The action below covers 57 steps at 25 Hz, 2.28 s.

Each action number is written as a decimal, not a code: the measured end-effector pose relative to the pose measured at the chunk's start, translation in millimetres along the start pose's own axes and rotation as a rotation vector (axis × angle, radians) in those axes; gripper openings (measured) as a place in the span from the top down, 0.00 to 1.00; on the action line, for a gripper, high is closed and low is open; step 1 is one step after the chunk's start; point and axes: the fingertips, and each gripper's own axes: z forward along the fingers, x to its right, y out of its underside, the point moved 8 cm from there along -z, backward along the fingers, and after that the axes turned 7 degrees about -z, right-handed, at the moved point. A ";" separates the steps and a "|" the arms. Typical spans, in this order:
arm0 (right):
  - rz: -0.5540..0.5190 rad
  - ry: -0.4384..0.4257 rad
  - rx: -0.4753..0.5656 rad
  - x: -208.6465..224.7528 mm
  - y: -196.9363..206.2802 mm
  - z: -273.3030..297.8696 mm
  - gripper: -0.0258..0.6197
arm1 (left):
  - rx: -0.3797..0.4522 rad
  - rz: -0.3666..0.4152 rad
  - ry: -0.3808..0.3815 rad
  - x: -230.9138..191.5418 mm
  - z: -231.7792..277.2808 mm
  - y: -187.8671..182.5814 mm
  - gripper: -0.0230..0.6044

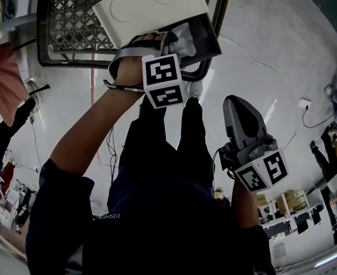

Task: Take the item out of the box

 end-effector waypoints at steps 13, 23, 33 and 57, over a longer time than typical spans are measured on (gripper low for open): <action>0.015 -0.010 -0.007 4.5 5.5 2.4 0.92 | -0.054 0.006 -0.033 7.7 14.6 1.5 0.76; 0.000 -0.019 -0.001 2.1 0.7 5.4 0.92 | -0.003 -0.039 -0.038 1.8 8.7 7.8 0.87; -0.075 -0.052 0.041 -13.0 -30.5 -8.3 0.92 | 0.214 -0.183 -0.113 -12.9 -75.4 -12.3 0.88; -0.389 -0.164 0.278 -97.8 -155.5 -62.9 0.92 | 0.793 -0.438 -0.376 10.5 -330.0 -38.3 0.88</action>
